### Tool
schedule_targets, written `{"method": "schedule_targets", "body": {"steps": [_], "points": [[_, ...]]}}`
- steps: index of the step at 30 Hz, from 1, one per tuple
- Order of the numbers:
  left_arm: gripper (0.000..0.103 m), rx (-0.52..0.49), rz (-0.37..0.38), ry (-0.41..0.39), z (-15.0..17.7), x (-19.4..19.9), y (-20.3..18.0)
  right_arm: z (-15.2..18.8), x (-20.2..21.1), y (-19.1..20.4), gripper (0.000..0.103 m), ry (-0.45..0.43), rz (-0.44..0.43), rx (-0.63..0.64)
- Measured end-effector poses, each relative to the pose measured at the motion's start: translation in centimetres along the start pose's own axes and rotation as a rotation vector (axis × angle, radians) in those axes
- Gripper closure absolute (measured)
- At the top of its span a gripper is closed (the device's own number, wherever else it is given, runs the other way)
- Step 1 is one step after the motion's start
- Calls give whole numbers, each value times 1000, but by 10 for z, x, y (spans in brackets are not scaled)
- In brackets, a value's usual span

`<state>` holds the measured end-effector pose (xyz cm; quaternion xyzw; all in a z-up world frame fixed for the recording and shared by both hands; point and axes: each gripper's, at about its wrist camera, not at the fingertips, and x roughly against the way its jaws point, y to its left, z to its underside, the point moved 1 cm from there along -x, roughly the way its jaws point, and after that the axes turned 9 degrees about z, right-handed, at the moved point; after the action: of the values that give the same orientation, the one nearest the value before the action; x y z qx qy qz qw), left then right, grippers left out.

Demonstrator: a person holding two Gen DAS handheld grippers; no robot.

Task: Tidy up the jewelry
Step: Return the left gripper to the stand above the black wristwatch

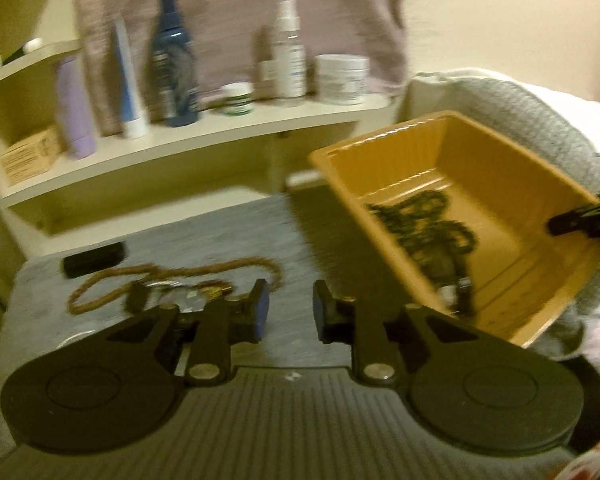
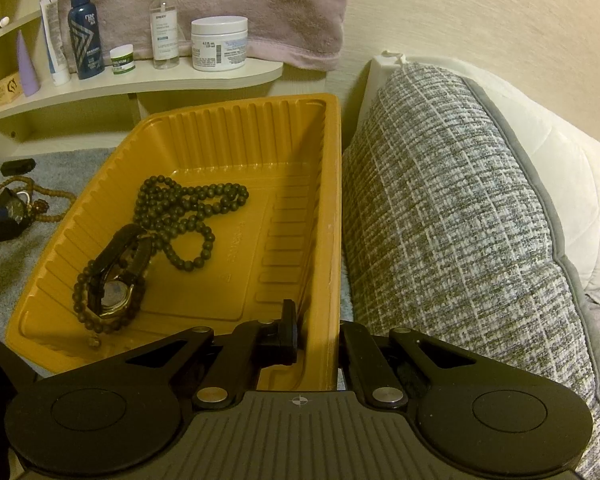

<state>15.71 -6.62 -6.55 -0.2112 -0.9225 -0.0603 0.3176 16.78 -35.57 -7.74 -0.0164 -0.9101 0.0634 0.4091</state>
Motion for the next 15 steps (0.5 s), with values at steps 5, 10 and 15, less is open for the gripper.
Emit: {"method": "schedule_targets", "body": {"steps": [5,10,15], "points": [[59,6,-92,-3,8,-1,18,0,1,0,99,0,1,3],[45,-66,-136,21,15,-12,30,-1,0,0,99,2,2,6],[45,-135,-147,42,18,-21,42,0,0,0,99,2,2,7]]}}
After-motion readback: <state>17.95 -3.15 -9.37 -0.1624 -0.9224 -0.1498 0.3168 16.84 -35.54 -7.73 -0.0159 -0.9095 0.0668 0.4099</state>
